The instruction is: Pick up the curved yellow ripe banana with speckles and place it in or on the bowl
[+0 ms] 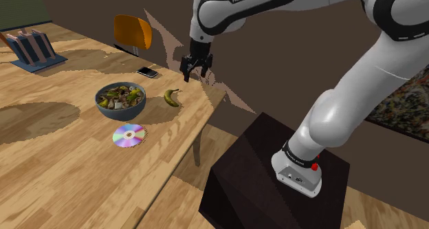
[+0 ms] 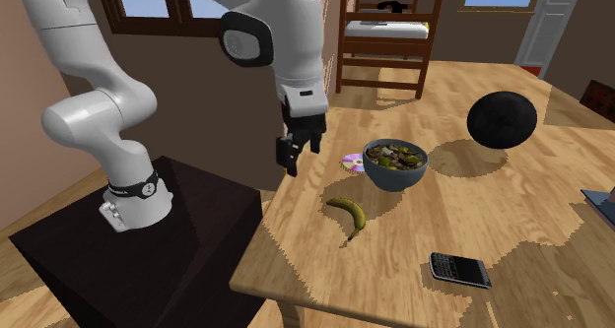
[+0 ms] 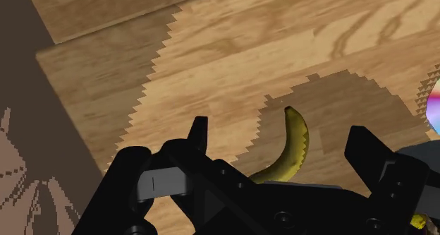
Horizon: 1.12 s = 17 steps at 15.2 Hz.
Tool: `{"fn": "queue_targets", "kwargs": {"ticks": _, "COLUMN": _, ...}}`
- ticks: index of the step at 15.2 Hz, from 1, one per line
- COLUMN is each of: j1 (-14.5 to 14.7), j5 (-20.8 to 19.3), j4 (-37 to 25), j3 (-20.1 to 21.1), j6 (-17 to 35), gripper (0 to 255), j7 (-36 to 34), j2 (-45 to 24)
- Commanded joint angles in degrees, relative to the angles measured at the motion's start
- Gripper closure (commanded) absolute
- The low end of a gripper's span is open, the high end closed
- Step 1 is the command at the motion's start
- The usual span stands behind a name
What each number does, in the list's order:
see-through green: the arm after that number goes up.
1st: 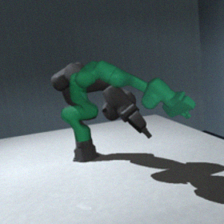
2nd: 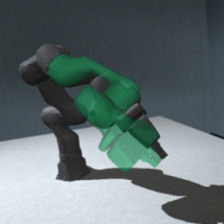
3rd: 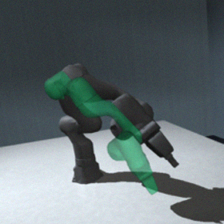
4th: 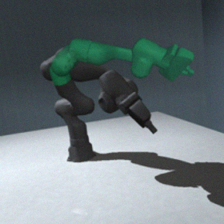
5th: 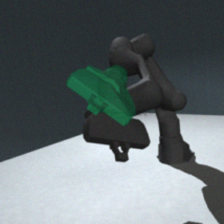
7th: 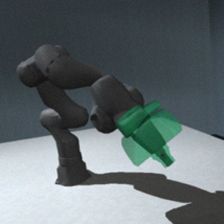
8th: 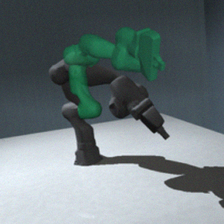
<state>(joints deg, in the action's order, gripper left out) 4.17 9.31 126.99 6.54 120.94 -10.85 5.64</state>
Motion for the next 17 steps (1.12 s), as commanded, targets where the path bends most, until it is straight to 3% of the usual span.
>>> {"fn": "queue_targets", "kwargs": {"ticks": 1, "j1": 0.51, "j5": -0.13, "j4": -2.12, "j3": 0.74, "j6": 1.9, "gripper": 0, "j7": -1.57, "j2": -4.18}}
{"fn": "queue_targets", "kwargs": {"ticks": 9, "j1": 2.67, "j5": -2.02, "j4": -15.72, "j3": 1.78, "j6": 5.58, "gripper": 0, "j7": -6.87, "j2": -22.25}}
{"fn": "queue_targets", "kwargs": {"ticks": 17, "j1": 3.29, "j5": -2.17, "j4": -14.42, "j3": 1.87, "j6": 10.61, "gripper": 0, "j7": -7.08, "j2": -25.95}}
